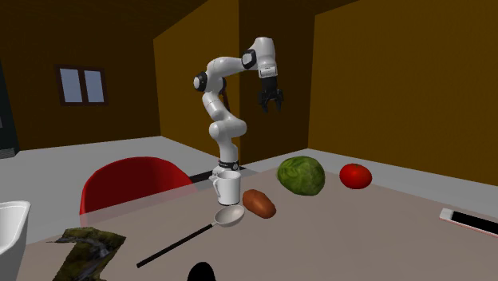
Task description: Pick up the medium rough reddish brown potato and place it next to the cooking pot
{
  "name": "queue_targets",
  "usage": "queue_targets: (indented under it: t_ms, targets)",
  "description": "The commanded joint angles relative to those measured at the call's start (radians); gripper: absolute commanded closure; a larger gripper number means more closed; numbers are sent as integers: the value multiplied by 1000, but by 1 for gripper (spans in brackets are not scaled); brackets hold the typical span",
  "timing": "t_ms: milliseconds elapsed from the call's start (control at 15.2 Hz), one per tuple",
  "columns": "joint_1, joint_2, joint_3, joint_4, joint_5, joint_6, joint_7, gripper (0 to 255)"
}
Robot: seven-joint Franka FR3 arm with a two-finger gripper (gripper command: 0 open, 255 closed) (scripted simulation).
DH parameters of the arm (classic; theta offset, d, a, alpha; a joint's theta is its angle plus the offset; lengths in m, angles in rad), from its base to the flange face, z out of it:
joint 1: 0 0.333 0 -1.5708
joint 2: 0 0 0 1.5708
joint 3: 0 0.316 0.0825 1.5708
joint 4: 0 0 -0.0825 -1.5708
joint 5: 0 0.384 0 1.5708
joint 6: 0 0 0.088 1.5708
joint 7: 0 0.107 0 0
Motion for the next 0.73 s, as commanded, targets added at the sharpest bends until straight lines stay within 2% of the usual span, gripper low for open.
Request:
queue_targets:
  t_ms: [0,660]
  targets:
    - [0,0,0,0,0,0,0,0]
    - [-58,177,-137,-71,-110,246,-171,0]
